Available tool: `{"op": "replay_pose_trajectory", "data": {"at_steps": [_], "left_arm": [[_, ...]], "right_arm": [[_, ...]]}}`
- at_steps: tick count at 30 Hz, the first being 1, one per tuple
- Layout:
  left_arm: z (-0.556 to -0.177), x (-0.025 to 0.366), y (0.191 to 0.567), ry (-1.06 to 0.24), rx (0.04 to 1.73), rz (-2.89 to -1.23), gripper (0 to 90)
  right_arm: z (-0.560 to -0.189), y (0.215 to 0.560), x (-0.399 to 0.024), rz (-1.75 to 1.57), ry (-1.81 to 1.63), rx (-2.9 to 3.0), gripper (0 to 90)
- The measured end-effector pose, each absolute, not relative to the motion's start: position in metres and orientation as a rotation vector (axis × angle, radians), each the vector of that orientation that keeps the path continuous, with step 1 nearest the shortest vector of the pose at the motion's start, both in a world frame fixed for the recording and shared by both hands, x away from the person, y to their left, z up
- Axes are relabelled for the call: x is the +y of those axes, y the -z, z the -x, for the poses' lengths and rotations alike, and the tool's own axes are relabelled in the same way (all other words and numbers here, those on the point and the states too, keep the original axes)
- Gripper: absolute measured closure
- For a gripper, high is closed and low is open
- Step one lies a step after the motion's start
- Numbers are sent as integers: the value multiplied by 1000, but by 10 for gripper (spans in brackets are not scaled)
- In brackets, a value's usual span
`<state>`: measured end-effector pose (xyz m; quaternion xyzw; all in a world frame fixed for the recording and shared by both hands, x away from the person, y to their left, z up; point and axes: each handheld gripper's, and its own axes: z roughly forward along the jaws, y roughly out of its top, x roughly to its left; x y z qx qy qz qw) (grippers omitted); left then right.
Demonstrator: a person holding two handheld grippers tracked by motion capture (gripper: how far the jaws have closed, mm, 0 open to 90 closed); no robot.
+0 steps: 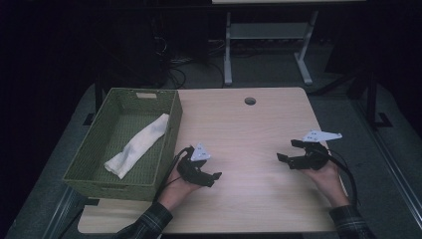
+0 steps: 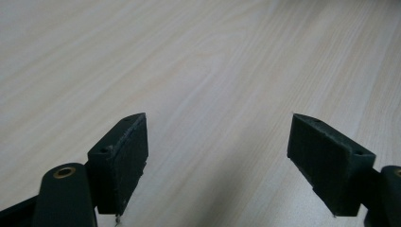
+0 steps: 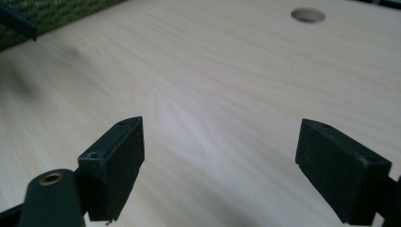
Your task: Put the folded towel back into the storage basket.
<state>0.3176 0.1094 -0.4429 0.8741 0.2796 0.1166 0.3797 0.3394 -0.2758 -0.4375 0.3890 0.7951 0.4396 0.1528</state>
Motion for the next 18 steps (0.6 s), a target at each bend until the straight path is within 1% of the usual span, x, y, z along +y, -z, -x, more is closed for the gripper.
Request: {"op": "replay_pose_trajectory", "data": {"at_steps": [10,12,16,18], "left_arm": [[-318,109,461,-317,711,-2271,168],[-320,108,465,-297,720,-2280,161],[-318,103,472,-305,700,-2310,155],[-318,103,474,-296,703,-2295,147]], "right_arm": [[-309,466,-297,-1192,-1186,2307,142],[-306,470,-298,-1194,-1162,2315,142],[-301,481,-296,-1195,-1086,2338,139],[-299,481,-295,-1184,-1079,2330,140]]}}
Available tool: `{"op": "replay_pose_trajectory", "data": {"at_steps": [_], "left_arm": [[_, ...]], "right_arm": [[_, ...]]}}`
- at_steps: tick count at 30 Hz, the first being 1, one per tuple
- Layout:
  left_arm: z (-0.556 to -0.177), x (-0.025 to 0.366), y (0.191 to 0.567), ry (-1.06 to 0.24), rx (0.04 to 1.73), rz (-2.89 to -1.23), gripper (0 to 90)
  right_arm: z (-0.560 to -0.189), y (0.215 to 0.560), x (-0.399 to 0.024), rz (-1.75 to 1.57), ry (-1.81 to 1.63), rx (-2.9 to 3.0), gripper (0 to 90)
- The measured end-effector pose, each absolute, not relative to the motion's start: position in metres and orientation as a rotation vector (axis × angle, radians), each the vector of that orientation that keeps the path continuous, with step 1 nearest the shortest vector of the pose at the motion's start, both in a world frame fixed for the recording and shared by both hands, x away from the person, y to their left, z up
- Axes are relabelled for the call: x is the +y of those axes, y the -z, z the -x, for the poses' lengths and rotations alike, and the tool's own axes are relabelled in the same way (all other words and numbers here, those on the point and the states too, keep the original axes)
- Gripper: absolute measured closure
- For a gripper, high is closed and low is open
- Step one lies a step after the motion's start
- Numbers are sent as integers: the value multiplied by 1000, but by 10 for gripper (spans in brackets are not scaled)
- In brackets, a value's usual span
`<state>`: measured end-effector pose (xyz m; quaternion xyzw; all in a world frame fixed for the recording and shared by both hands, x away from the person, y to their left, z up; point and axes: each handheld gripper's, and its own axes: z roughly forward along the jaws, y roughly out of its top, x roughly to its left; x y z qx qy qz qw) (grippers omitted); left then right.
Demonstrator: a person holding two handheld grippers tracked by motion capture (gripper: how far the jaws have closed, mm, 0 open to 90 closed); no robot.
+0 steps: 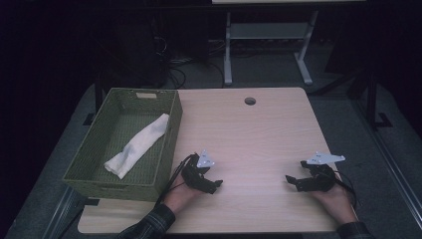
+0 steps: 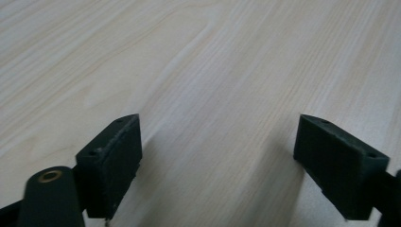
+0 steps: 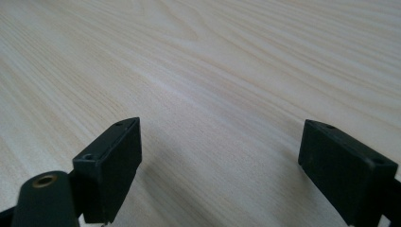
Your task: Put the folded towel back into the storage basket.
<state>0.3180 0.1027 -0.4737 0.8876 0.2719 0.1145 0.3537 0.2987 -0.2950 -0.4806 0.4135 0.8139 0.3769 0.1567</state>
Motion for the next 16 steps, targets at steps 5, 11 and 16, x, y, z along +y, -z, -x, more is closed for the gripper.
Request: {"op": "replay_pose_trajectory", "data": {"at_steps": [5,11,16], "left_arm": [[-319,106,478,-290,678,-2260,130],[-319,106,478,-289,676,-2261,130],[-319,106,478,-289,676,-2261,130]], "right_arm": [[-299,482,-294,-1187,-1039,2343,137],[-298,482,-292,-1185,-1027,2341,135],[-298,482,-292,-1180,-1023,2346,113]]}}
